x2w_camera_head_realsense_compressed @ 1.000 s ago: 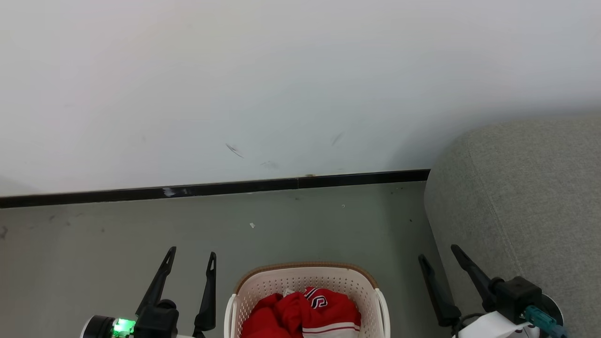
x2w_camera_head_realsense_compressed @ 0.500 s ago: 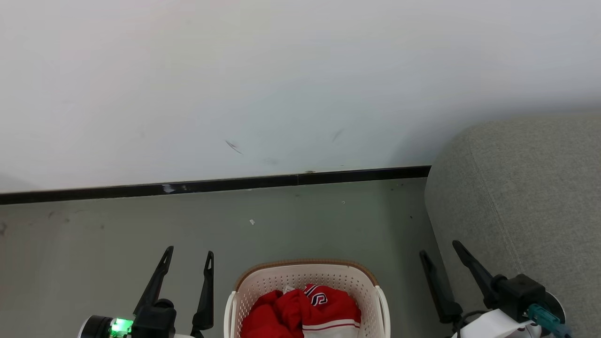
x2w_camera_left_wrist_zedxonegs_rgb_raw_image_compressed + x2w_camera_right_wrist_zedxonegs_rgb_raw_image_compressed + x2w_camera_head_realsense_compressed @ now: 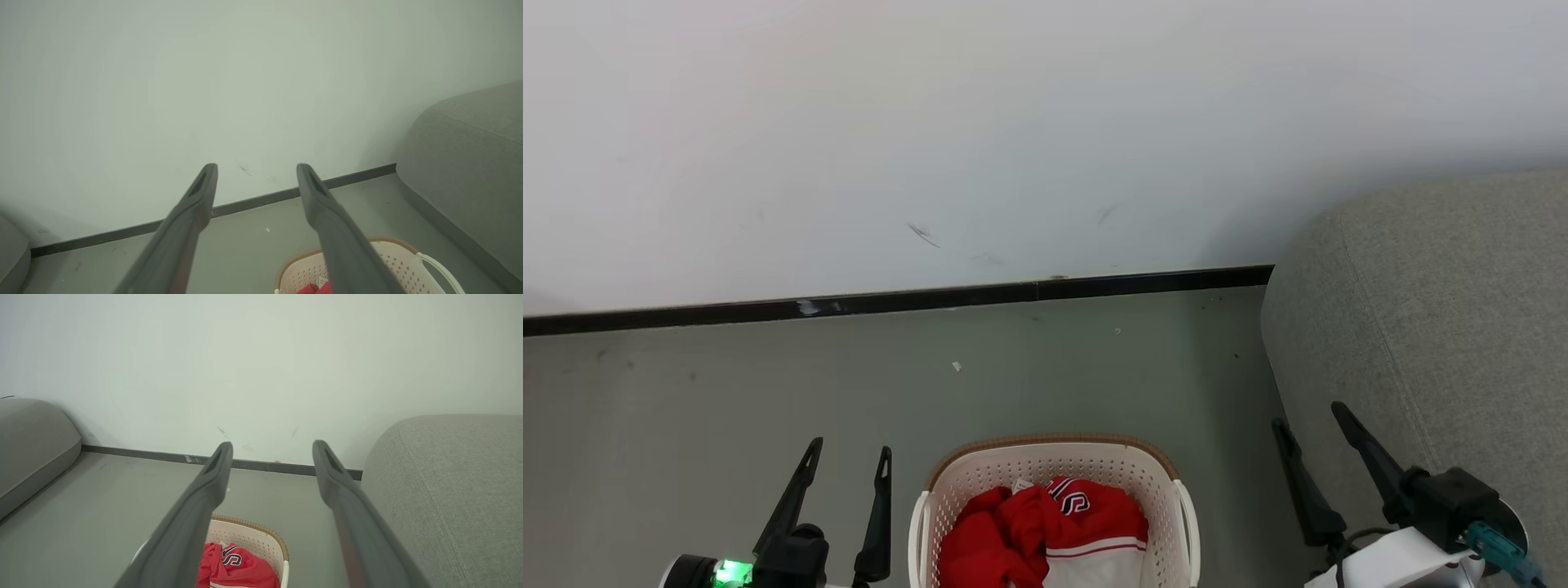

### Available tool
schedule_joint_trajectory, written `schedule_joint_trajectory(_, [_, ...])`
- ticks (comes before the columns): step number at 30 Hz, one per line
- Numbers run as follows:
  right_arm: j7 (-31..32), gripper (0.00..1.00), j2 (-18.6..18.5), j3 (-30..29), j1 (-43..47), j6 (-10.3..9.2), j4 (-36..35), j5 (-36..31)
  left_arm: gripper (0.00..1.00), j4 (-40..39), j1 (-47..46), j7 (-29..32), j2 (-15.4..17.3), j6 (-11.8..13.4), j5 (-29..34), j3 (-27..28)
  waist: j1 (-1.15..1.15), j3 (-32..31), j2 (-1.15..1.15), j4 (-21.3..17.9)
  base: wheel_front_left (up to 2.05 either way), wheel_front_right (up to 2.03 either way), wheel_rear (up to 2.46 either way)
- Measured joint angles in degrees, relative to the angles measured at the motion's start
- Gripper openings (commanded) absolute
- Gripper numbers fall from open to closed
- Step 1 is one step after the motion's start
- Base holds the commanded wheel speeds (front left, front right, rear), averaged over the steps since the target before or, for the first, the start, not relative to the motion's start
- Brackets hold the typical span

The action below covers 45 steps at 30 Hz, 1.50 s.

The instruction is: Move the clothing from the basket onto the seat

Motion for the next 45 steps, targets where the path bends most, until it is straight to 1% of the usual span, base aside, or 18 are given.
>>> schedule_joint_trajectory(7, [0.0, 1.0, 0.02, -1.04, 0.02, 0.0, -1.8, 0.11, 1.0, 2.56, -0.65, 0.01, 0.29, -1.41, 0.47, -1.29, 0.0, 1.98, 0.0, -0.44, 0.0, 0.0, 0.0])
schedule_joint_trajectory(10, [0.0, 1.0, 0.04, -1.98, 0.02, 0.0, -2.8, 0.56, 1.0, 4.01, -1.8, 0.0, 0.38, -1.52, 1.12, -2.09, 0.0, 3.04, 0.0, -0.67, 0.0, 0.0, 0.0])
schedule_joint_trajectory(15, [0.0, 1.0, 0.04, -3.18, 0.02, 0.0, -3.71, 0.62, 1.0, 6.91, -3.31, 0.0, 0.21, -2.89, 1.85, -4.36, 0.0, 5.07, 0.0, -1.11, 0.0, 0.0, 0.0])
schedule_joint_trajectory(20, [0.0, 1.0, 0.08, -4.65, 0.0, 0.0, -5.26, 0.57, 1.0, 10.16, -5.25, 0.0, 0.1, -3.5, 3.03, -6.01, 0.0, 7.41, 0.0, -1.66, 0.0, 0.0, 0.0])
schedule_joint_trajectory(23, [0.0, 1.0, 0.1, -4.75, -0.04, 0.0, -6.04, 0.44, 1.0, 12.3, -6.54, 0.0, 0.29, -4.49, 4.42, -7.23, 0.0, 8.95, 0.0, -2.03, 0.0, 0.0, 0.0])
schedule_joint_trajectory(29, [-0.01, 1.0, 0.1, -4.69, -0.49, 0.0, -8.05, -0.15, 1.0, 16.21, -8.94, 0.01, 1.35, -4.7, 5.81, -8.02, 0.0, 12.39, 0.0, -2.9, 0.0, 0.0, 0.0])
schedule_joint_trajectory(33, [-0.01, 1.0, 0.1, -4.49, -2.84, 0.0, -9.26, -0.18, 1.0, 18.05, -11.51, 0.01, 1.62, -5.15, 6.69, -8.58, 0.0, 14.94, 0.0, -3.54, 0.0, 0.0, 0.0])
schedule_joint_trajectory(37, [-0.01, 1.0, 0.09, -4.44, -3.96, 0.0, -10.4, -0.16, 1.0, 19.92, -14.1, 0.01, 2.34, -6.32, 8.98, -10.1, 0.0, 17.64, 0.0, -4.24, 0.0, 0.0, 0.0])
schedule_joint_trajectory(40, [-0.01, 1.0, 0.09, -4.34, -6.05, 0.0, -10.78, -0.01, 1.0, 21.87, -16.84, 0.01, 3.63, -7.72, 10.49, -11.74, 0.0, 20.38, 0.0, -5.0, 0.0, 0.0, 0.0])
schedule_joint_trajectory(45, [-0.01, 1.0, 0.08, -4.27, -8.33, 0.0, -11.16, 0.02, 1.0, 23.86, -19.4, 0.01, 4.02, -8.47, 12.43, -12.59, 0.0, 23.0, 0.0, -5.77, 0.0, 0.0, 0.0])
